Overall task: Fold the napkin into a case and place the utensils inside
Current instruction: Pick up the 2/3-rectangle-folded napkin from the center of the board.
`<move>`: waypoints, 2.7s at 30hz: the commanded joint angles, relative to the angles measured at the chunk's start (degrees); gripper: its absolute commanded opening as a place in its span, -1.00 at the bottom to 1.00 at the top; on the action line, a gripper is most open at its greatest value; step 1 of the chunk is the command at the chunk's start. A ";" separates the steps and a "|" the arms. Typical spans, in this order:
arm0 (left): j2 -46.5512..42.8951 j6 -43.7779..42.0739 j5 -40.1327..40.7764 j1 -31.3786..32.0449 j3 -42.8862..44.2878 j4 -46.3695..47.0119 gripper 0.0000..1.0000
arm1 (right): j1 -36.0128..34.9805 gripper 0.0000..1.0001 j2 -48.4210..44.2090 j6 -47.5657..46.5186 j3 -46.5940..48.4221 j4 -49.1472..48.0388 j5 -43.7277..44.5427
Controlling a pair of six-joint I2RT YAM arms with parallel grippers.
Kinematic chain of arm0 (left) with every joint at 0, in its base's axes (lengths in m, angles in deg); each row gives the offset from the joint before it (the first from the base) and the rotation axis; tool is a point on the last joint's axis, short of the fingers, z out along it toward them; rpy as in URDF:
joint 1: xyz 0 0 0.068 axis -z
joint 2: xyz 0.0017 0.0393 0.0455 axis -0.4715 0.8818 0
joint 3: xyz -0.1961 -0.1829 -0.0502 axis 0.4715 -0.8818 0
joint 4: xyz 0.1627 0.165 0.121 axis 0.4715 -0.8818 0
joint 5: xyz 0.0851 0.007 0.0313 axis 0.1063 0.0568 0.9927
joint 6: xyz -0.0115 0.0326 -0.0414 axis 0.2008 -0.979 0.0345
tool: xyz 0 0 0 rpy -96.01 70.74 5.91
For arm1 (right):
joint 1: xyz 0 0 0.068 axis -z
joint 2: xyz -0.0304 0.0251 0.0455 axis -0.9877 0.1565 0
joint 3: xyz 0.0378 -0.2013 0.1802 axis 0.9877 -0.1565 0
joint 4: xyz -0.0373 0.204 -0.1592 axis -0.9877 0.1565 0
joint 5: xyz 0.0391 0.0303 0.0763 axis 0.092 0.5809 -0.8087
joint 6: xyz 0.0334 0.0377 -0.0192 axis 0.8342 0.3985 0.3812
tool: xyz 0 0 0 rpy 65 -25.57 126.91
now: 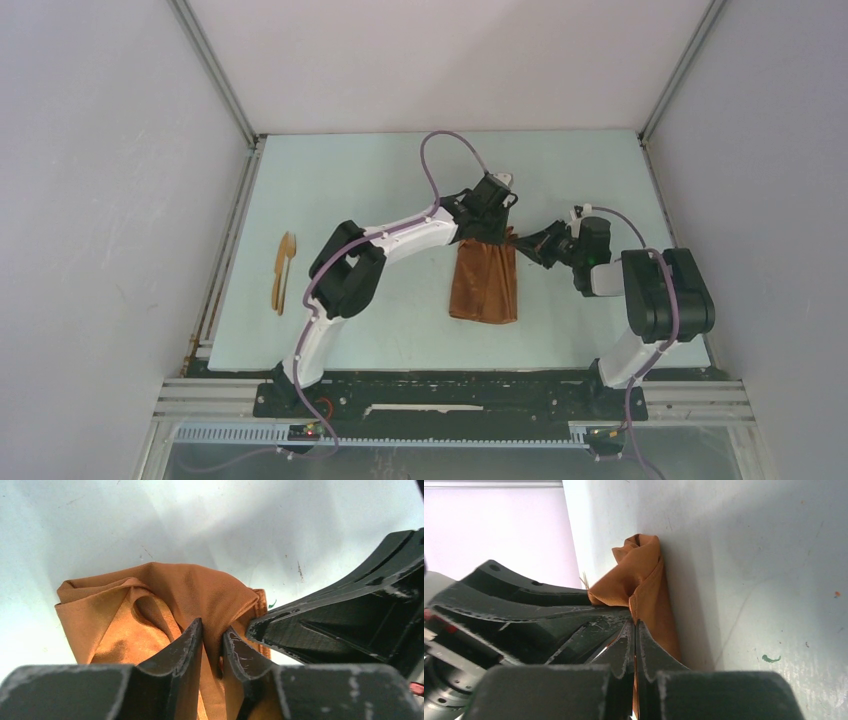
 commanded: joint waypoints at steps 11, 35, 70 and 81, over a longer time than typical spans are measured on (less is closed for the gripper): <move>2.27 0.60 -4.65 0.37 3.81 1.83 -0.46 | 0.96 -1.00 0.95 -1.48 1.46 -1.34 -1.46; -8.26 2.51 -14.99 0.56 -7.92 3.70 0.36 | 9.21 -0.95 7.61 -2.76 1.24 -4.43 -10.67; 8.74 2.92 20.56 24.57 14.55 -29.17 0.36 | 9.88 -1.00 9.94 -1.16 1.50 -7.68 -12.09; 11.52 2.03 21.18 24.32 15.29 -31.23 0.21 | 9.50 -1.00 9.05 -2.29 1.50 -6.13 -11.64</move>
